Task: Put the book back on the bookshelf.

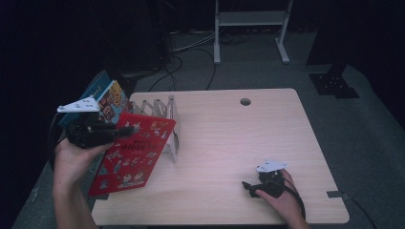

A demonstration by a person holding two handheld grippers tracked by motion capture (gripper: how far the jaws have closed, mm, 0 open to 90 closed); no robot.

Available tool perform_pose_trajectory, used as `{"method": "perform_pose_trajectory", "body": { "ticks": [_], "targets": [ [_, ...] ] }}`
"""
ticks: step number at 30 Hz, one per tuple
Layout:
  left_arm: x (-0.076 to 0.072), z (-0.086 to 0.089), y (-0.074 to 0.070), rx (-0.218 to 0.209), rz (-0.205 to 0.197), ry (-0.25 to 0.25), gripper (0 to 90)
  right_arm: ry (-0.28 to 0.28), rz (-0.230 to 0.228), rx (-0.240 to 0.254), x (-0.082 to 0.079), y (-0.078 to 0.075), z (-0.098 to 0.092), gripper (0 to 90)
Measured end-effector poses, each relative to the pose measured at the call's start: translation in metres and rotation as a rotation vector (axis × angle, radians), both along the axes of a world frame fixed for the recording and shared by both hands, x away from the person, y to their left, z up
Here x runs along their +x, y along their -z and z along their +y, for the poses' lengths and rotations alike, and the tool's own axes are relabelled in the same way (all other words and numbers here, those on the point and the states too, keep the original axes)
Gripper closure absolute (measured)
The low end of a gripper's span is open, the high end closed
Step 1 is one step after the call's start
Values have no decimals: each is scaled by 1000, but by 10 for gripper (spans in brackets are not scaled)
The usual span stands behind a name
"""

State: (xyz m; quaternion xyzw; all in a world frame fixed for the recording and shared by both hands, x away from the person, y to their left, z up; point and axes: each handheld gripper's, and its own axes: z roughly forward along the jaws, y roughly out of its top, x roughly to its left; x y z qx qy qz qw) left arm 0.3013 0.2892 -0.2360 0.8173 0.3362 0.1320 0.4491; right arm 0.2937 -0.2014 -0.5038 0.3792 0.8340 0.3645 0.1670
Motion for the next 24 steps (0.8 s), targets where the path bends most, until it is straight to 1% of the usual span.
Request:
{"method": "perform_pose_trajectory", "body": {
  "ticks": [4,5,6,9,14,17,20,22,24],
  "targets": [
    [-2,13,-2,-25,-18,-38,797,0,0,0,0,0,0,124],
    [-2,14,-3,-21,-19,-47,797,0,0,0,0,0,0,124],
    [-2,16,-2,-29,-25,-60,797,0,0,0,0,0,0,124],
    [0,16,-2,-17,-32,-89,797,1,0,0,0,0,0,124],
    [7,15,3,-5,-58,-168,797,1,0,1,0,0,0,124],
    [12,15,5,-9,-72,-216,797,1,0,0,0,0,0,124],
    [17,13,9,-18,-103,-269,797,2,0,1,0,0,0,124],
    [20,13,12,-30,-117,-293,797,0,1,-1,0,0,0,124],
    [23,11,15,-28,-126,-303,797,1,0,1,0,0,0,124]
  ]
}}
